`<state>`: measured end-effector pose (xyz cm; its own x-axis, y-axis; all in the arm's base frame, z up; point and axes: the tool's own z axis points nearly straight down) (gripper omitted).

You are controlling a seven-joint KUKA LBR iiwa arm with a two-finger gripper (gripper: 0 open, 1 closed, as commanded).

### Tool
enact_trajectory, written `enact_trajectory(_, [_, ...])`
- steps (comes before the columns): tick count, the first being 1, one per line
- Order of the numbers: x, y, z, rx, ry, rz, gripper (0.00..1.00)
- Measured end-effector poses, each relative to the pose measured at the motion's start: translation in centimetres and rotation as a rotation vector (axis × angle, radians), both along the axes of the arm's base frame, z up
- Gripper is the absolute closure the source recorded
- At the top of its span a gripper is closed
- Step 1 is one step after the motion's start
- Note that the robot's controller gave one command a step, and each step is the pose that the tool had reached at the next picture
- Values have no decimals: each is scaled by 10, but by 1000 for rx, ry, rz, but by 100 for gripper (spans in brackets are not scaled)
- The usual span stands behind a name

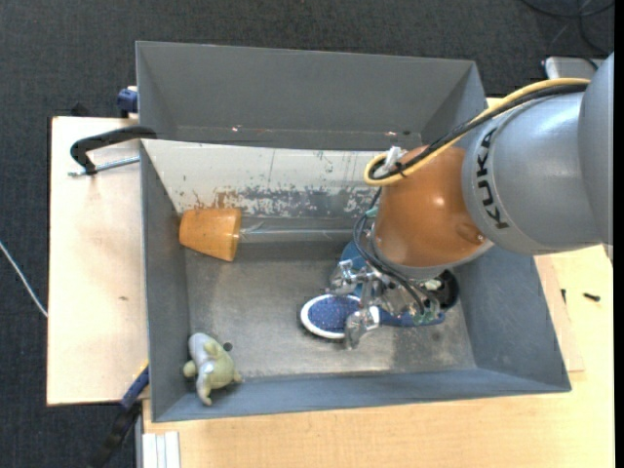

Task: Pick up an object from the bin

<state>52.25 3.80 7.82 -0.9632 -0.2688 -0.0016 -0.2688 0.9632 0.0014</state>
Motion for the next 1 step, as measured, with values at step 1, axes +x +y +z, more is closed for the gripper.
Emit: enact_trajectory(1, [14,9,273,0,-14,-27,100])
